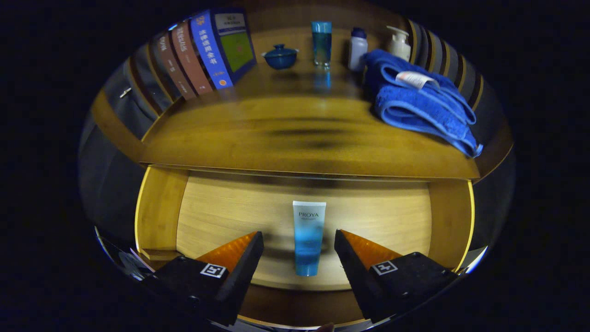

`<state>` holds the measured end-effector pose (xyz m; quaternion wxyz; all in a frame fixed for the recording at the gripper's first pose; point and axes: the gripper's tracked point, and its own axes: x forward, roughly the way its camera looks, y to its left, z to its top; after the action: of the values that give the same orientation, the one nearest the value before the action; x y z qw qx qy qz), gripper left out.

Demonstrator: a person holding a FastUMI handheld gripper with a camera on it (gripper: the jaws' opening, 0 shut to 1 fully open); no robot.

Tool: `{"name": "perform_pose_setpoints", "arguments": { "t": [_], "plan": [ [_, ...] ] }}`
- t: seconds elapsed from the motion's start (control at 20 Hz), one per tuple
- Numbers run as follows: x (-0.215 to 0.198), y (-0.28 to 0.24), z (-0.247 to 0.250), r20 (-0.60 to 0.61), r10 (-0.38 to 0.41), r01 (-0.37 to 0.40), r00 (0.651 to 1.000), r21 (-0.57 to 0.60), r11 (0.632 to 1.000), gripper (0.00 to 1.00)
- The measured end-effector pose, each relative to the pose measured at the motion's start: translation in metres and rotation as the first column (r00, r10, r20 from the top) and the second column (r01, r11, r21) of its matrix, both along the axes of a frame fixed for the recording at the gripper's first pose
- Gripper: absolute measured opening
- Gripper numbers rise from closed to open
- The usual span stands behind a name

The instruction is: Pull open the drawer, take out the items inside it, and place them on the countertop above the cabinet.

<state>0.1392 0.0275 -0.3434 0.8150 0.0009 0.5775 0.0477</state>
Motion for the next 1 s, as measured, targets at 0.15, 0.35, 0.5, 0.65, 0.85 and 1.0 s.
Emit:
{"name": "perform_pose_setpoints", "arguments": {
  "t": [0.15,0.35,0.5,0.65,0.85,1.0],
  "plan": [
    [0.002,-0.008,-0.019,-0.049,0.007,-0.009,0.999,-0.054,0.999,0.98],
    [-0.010,-0.016,-0.047,-0.155,0.016,-0.032,0.988,-0.101,0.994,0.78],
    [-0.013,-0.018,-0.058,-0.214,0.032,-0.053,0.976,-0.095,0.994,0.62],
    [-0.016,-0.019,-0.059,-0.217,0.051,-0.069,0.975,-0.075,0.995,0.41],
    [-0.010,-0.017,-0.038,-0.180,-0.046,0.052,0.983,0.029,0.998,0.28],
    [-0.008,-0.010,-0.026,-0.135,-0.009,0.015,0.991,0.046,0.999,0.28]
  ]
}}
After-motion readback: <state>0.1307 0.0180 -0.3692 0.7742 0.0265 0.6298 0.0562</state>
